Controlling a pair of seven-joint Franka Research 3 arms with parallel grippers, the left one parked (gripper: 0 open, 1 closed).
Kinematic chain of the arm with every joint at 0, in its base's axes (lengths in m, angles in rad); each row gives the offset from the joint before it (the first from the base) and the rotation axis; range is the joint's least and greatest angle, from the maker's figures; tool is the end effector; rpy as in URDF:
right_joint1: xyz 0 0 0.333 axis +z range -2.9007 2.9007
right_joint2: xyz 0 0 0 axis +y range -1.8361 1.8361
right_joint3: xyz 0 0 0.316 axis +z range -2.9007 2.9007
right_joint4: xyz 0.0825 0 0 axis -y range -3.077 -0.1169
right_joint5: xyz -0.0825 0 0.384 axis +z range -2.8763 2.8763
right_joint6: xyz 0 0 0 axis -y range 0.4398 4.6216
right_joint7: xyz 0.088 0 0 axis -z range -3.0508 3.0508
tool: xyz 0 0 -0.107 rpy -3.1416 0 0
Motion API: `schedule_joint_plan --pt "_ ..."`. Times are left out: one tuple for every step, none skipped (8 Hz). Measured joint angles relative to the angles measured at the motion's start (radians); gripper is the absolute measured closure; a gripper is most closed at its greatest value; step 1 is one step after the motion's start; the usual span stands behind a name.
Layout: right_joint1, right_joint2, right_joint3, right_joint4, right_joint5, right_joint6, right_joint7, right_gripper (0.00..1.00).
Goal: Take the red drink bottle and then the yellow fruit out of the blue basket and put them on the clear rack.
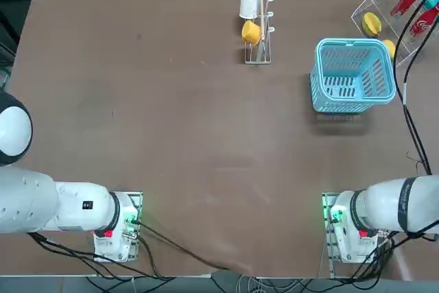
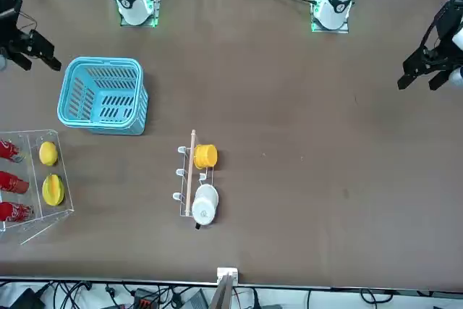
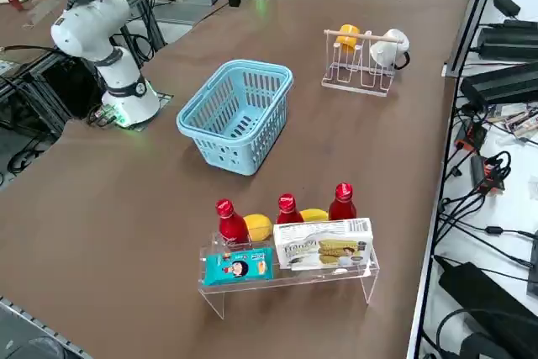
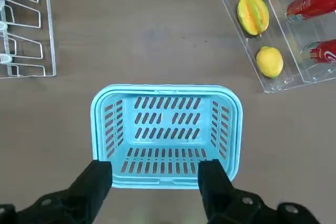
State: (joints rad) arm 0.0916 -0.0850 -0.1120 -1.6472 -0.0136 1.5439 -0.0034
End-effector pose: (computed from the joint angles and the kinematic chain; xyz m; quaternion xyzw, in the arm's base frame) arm 0.5246 -0.0148 0.6318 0.9999 -0.0084 -0.0094 0.0019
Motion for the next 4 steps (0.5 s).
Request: schedule_joint_plan --pt "0.025 -0.004 -0.02 -0.001 0.0 0.002 -0.004 0.0" --pt "0.056 -0.003 -0.04 -0.001 -0.001 0.003 -0.004 0.0" --pt "0.082 -0.003 -0.06 -0.001 -0.003 0.003 -0.004 0.0" --pt "0.093 -0.003 -0.068 -0.001 -0.003 0.006 -0.004 0.0"
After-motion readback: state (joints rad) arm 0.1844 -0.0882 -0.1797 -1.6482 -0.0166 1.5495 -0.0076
